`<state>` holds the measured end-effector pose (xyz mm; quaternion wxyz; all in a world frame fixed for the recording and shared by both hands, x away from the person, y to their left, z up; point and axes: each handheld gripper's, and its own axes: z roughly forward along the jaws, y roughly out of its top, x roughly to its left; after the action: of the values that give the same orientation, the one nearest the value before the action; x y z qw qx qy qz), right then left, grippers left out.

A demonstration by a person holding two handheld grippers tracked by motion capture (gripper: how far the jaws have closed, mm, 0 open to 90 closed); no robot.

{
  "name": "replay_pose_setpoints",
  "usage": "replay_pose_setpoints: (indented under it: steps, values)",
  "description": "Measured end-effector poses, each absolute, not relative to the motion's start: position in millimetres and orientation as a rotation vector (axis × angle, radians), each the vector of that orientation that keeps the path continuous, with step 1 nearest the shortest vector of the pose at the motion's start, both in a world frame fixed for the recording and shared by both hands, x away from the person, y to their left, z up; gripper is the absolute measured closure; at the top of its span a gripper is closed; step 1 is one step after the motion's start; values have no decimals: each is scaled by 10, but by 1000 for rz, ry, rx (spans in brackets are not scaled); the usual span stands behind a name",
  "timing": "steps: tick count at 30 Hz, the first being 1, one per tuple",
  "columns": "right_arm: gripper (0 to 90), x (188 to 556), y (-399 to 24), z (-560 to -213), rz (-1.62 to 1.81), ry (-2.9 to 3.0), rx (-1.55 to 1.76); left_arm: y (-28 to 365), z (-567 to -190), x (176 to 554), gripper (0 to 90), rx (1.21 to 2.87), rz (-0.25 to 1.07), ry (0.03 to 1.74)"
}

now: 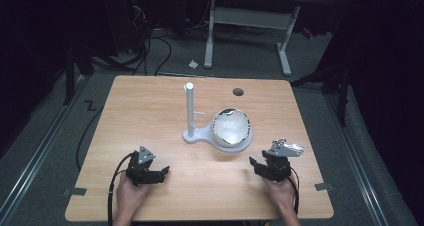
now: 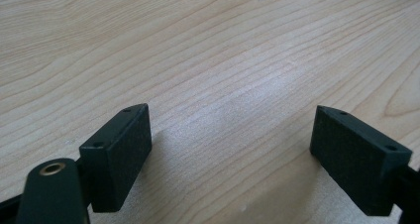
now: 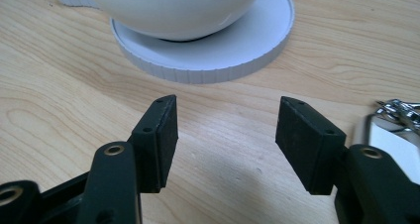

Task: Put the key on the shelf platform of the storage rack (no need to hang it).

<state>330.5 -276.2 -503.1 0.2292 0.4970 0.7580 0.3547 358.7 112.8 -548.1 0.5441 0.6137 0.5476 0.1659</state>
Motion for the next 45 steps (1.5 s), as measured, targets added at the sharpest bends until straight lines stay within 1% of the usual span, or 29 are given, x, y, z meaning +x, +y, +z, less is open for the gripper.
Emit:
replay_pose_setpoints:
  steps: [5, 13, 24, 32, 39, 45]
  values:
    - [418, 3304, -2914, -4952, 967, 2046, 1397, 1128, -5480, 3581, 167, 1464, 390, 1293]
    - [413, 3317, -3034, -4993, 907, 2018, 1453, 1127, -5480, 3581, 167, 1464, 388, 1291]
    - [417, 3357, -3261, -4933, 890, 1937, 1498, 1127, -5480, 3580, 167, 1464, 388, 1291]
    - [414, 3457, -3347, -4942, 870, 1933, 1535, 1126, -5481, 3580, 167, 1463, 388, 1291]
    - [386, 3545, -3366, -4972, 840, 1963, 1577, 1127, -5480, 3579, 167, 1462, 392, 1295]
    - [384, 3648, -3388, -5066, 809, 1962, 1623, 1126, -5481, 3579, 167, 1460, 392, 1297]
